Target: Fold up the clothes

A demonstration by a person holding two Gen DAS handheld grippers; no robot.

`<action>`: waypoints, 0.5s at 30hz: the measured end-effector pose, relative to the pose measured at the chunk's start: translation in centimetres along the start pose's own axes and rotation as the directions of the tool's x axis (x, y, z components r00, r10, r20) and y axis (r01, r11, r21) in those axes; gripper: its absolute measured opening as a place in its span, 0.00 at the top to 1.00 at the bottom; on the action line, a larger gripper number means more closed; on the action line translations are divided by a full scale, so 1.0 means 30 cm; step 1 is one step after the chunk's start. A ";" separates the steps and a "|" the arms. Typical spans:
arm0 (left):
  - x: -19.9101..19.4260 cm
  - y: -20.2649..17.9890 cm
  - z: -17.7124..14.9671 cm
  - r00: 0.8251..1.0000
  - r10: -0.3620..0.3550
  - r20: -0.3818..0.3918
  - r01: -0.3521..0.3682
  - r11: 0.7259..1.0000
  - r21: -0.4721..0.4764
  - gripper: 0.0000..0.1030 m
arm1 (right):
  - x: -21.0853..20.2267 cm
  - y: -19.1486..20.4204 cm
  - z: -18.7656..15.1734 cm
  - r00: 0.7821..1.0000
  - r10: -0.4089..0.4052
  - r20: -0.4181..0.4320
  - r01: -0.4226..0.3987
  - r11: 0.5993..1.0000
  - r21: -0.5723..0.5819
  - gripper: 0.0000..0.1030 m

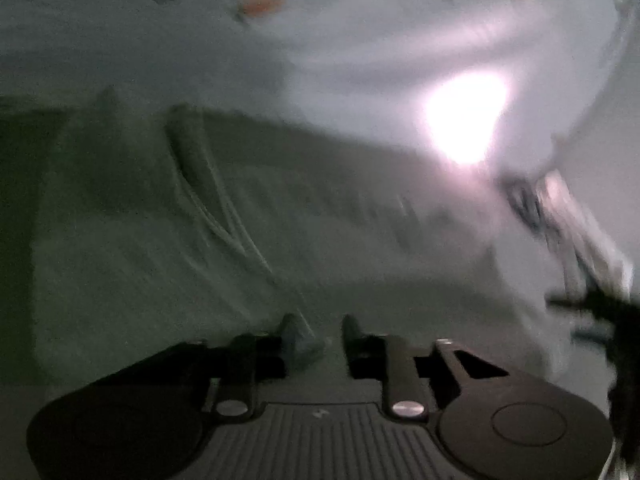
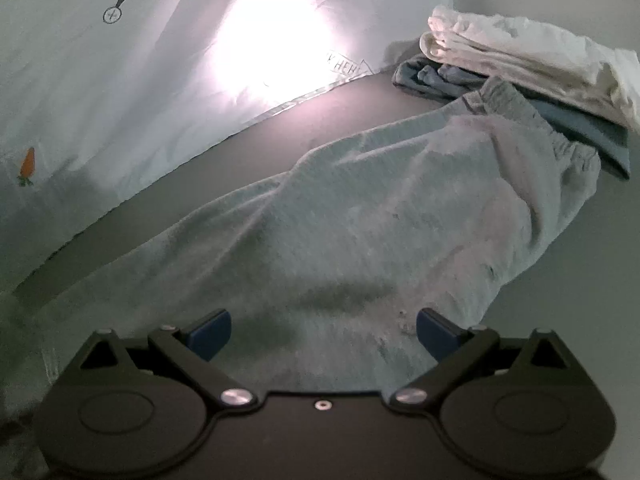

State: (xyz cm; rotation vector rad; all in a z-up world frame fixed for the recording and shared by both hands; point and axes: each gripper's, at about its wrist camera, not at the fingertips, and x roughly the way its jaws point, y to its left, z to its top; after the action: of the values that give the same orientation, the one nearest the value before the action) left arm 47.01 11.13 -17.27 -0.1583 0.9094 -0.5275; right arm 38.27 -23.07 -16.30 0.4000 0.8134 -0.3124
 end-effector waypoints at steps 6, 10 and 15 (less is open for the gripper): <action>-0.128 0.067 -0.056 0.998 -0.008 0.057 0.014 0.994 -0.110 0.45 | 0.016 0.030 -0.013 0.988 0.145 -0.048 -0.141 0.988 0.068 0.04; -0.213 0.221 -0.052 0.983 0.141 0.120 -0.100 0.949 -0.300 0.45 | 0.080 0.095 -0.007 0.918 0.386 -0.089 -0.358 0.905 0.228 0.11; -0.213 0.343 -0.047 0.961 0.268 0.062 -0.226 0.898 -0.377 0.45 | 0.260 0.211 -0.025 0.709 0.691 -0.141 -0.544 0.662 0.516 0.32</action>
State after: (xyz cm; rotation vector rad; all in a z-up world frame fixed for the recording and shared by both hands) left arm 46.52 23.32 -17.19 -0.4025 0.8956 -0.1039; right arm 45.50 -18.04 -21.21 1.1652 0.8709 0.2514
